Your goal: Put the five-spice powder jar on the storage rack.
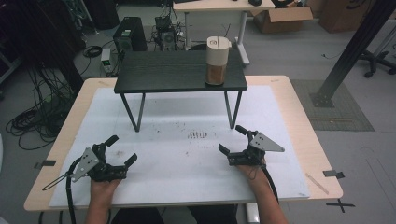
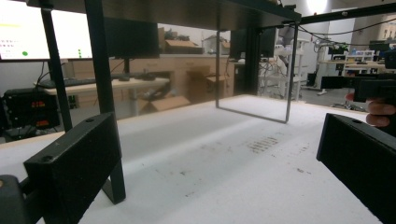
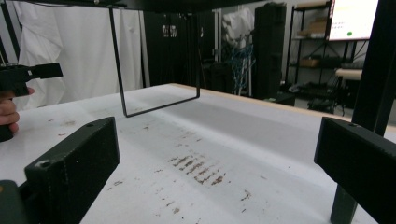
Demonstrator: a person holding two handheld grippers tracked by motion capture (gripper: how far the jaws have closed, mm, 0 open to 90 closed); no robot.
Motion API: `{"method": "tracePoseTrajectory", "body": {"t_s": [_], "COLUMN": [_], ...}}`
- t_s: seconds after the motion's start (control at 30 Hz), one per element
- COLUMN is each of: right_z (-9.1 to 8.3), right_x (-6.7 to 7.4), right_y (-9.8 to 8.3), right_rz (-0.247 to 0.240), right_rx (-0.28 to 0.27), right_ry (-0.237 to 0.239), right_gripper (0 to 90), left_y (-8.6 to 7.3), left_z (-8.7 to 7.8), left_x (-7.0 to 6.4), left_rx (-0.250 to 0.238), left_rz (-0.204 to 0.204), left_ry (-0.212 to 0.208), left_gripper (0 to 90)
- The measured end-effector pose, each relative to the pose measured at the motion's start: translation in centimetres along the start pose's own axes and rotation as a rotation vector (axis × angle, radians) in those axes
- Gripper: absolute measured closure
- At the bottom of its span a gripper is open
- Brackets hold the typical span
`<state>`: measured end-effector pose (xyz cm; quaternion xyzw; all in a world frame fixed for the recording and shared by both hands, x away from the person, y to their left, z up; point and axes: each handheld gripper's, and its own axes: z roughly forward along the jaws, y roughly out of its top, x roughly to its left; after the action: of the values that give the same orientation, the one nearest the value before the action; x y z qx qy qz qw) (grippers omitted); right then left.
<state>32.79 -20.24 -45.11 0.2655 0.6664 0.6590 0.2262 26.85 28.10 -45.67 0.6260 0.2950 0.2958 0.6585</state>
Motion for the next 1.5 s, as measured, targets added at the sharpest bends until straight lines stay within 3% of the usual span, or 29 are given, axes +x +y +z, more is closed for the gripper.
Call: {"method": "tracePoseTrajectory", "body": {"t_s": [0.17, 1.5], "right_z": [-0.19, -0.26], "right_x": [0.42, 0.56], "right_y": [-0.1, -0.14], "right_rz": [-0.044, -0.058], "right_rx": [-0.019, -0.026], "right_ry": [0.0, 0.001], "right_gripper": [0.0, 0.0], "left_y": [0.01, -0.02], "left_z": [0.04, -0.04], "left_x": [0.03, 0.03], "left_rx": [0.002, -0.005], "left_rz": [-0.004, -0.003], "left_ry": [0.0, 0.001], "left_gripper": [0.2, 0.2]}}
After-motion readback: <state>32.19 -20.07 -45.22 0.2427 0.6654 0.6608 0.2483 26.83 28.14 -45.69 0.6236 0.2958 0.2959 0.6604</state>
